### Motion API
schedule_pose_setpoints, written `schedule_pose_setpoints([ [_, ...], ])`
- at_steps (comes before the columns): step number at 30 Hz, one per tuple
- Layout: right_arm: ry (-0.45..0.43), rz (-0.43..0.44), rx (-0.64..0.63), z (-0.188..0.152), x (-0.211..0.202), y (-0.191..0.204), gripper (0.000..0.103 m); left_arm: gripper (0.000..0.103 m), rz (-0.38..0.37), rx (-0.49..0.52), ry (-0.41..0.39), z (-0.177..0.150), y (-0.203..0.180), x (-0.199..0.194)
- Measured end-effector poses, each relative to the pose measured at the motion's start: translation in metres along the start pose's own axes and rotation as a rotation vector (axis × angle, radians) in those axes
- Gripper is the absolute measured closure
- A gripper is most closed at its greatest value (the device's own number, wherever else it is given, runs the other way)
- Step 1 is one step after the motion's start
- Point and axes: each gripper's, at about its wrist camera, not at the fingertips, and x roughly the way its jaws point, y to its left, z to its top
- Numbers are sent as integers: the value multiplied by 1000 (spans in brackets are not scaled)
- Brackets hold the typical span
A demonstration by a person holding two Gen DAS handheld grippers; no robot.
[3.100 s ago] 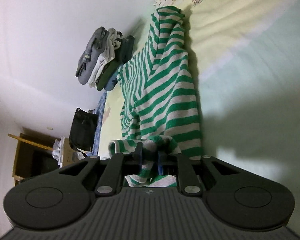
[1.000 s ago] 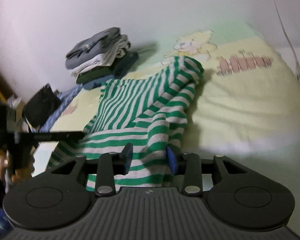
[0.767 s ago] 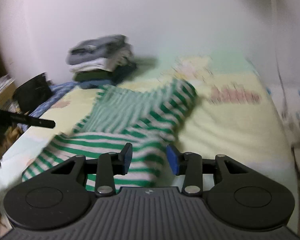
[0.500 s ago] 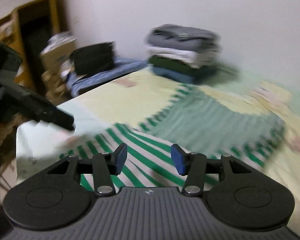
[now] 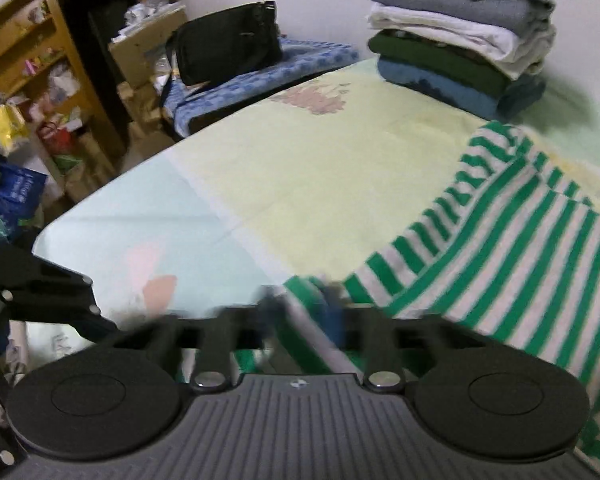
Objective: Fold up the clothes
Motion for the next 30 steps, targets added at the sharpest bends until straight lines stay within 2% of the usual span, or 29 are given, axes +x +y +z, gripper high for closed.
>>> schedule_pose_setpoints([
  [2,-67,-11,34,0,-20,-2,91,33,-16,39,-4,5,-4,0],
  [7,-206,-112,151,-2,-62,-15,91,33,-49,144,-59,21,-16,1],
  [9,-208,-148,181,-4,-64,-21,91,33,-72,171,-61,27,-17,8],
  [12,-196,-227,216,-9,-50,-25,91,33,-106,172,-7,30,-11,24],
  [15,-176,-243,269,-14,-29,-30,90,34,-140,142,42,26,-2,31],
  [18,-176,-249,268,-16,-13,-28,85,49,-175,106,54,21,5,25],
  [19,-186,-246,276,-15,-15,-29,84,58,-180,98,61,18,7,23],
  [21,-220,-230,319,-14,-27,-33,67,74,-175,92,73,10,6,19],
  [23,-258,-246,356,-19,-49,-37,64,85,-156,104,71,1,4,13],
  [26,-293,-298,394,-33,-88,-41,63,89,-141,108,70,-3,5,9],
  [30,-252,-306,440,-59,-115,-39,60,89,-155,86,87,6,12,16],
])
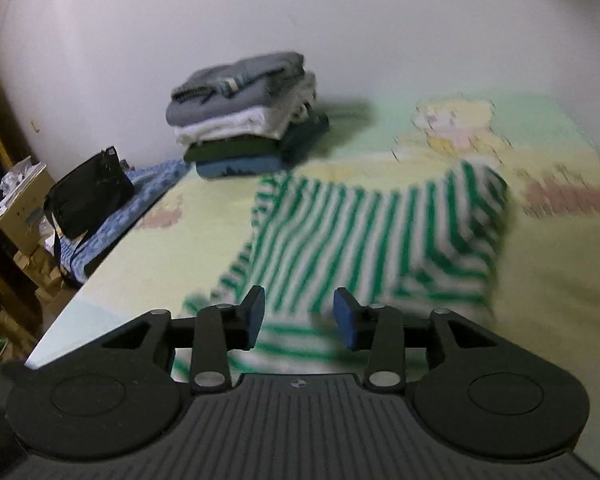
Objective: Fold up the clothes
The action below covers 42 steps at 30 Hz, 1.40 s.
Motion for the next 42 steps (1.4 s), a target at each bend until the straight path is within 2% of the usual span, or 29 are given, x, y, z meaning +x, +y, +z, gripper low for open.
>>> schedule_pose_setpoints([
  [3,44,-1,-180,-8,5,25,61,89,1,29,18,7,-2,5],
  [7,78,-1,-364,-11,41,59,61,86,12,47,35,12,-4,8],
  [10,115,2,-382,-12,67,58,61,85,24,52,37,12,-5,8],
  [11,122,6,-379,-12,69,56,75,85,29,56,35,12,-7,8],
  [12,119,2,-376,-10,67,55,100,85,34,61,33,11,-8,7],
  [16,67,-19,-324,-2,45,40,100,86,41,54,21,15,-7,5],
  [18,42,-57,-293,3,40,31,100,85,44,47,8,18,-5,6],
  [20,48,-72,-260,2,47,24,101,80,47,49,19,18,-2,10],
  [22,56,-76,-235,-1,56,18,100,79,43,50,19,18,-1,12],
  [25,21,-43,-179,1,47,16,88,80,47,52,34,16,-4,8],
  [27,-24,-43,-114,4,30,6,62,80,54,56,36,12,-6,5],
  [28,-42,-70,-76,3,17,-4,60,80,59,56,34,10,-7,4],
  [30,-74,-124,2,1,-7,-25,59,80,66,47,34,10,-7,3],
  [32,-64,-163,84,-10,-28,-47,57,80,67,33,38,13,-6,4],
  [35,-24,-162,158,-32,-49,-63,56,78,72,37,46,17,-5,6],
  [38,6,-137,164,-50,-44,-59,54,77,76,61,65,20,-7,8],
  [41,-16,-147,173,-53,-30,-57,55,76,74,57,75,21,-6,8],
  [42,-17,-152,187,-51,-25,-60,64,76,76,57,79,21,-6,8],
])
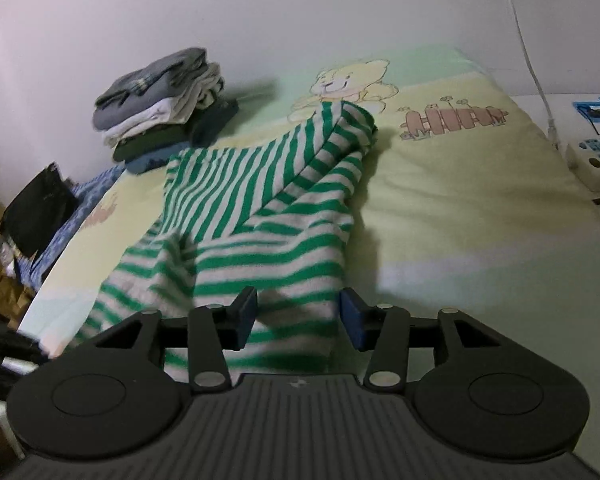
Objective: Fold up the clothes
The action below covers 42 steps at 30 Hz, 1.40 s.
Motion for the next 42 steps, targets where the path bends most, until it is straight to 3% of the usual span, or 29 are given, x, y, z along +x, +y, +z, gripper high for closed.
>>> schedule_pose_setpoints([
  [2,-5,16,30,5,3,-2,92,76,9,5,6,1,-1,0],
  [5,-82,89,100,13,-12,-6,93,75,20,6,-1,0,-2,0],
  [11,-9,-23,202,3,9,-27,89,75,31,5,-6,-1,-4,0],
  [13,2,-9,196,4,5,-25,80,74,35,5,1,1,-4,0],
  [15,-13,-32,156,8,-4,-22,60,73,49,9,2,4,-4,-4],
  [18,-72,-73,98,13,-27,-19,59,73,95,19,-32,5,-1,-21],
  [23,-64,-44,1,9,-48,-12,66,73,159,-1,-96,18,9,-51],
  [26,16,-26,-106,-5,-41,8,75,73,90,-1,-166,36,-1,-52],
  [28,51,-27,-147,-15,-28,19,84,73,49,25,-172,46,-15,-36],
  [30,59,-45,-163,-22,-11,30,92,73,71,69,-170,54,-29,-10],
  [33,36,-55,-191,-26,2,39,92,72,142,66,-139,61,-33,27],
  [35,64,-66,-215,-21,-1,38,92,62,171,41,-111,60,-27,40],
  [37,71,-88,-196,-15,-12,30,87,57,168,18,-110,54,-21,40],
  [40,-4,-99,-143,-3,-29,19,77,59,145,1,-123,56,-15,33],
  [42,-41,-116,-110,8,-29,13,58,61,144,-6,-142,63,-14,30],
])
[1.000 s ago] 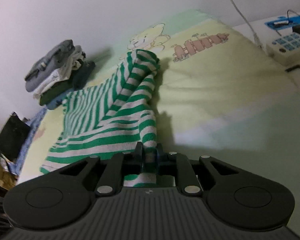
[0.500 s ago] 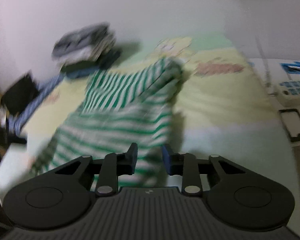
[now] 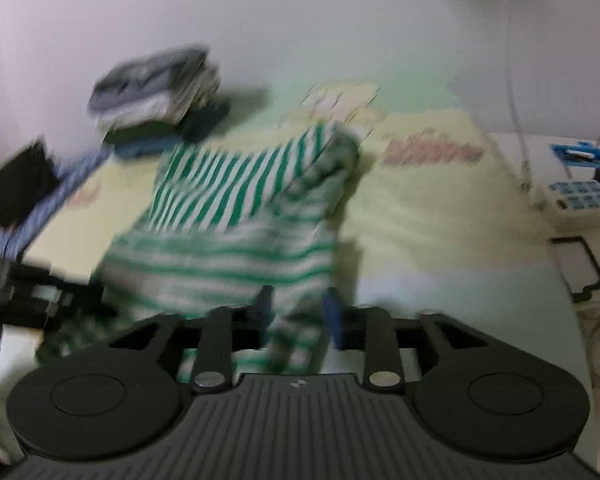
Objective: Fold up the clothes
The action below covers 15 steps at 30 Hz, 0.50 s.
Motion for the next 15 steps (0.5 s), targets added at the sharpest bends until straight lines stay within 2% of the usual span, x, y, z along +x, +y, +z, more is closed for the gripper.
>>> schedule_pose_setpoints([
  [3,3,4,8,14,22,-1,56,56,6,-24,-22,13,2,7],
  [5,31,29,3,19,41,0,50,54,11,-34,-21,16,4,15],
  [6,52,34,11,19,48,0,52,53,19,-31,-20,16,5,19],
  [7,73,39,20,20,55,-1,59,51,26,-28,-19,16,5,21],
  [8,80,53,27,20,58,-1,90,50,31,-24,-21,15,6,22],
  [9,50,87,33,22,51,0,95,50,32,-22,-24,15,6,21],
  [11,-9,175,49,26,35,2,95,47,31,-30,-27,13,8,21],
  [13,-69,364,103,29,18,-1,95,47,32,-34,-27,12,9,21],
  [14,-79,387,130,31,17,-4,95,47,32,-34,-27,12,9,22],
  [15,-61,338,154,32,24,-8,96,47,33,-34,-27,13,9,22],
])
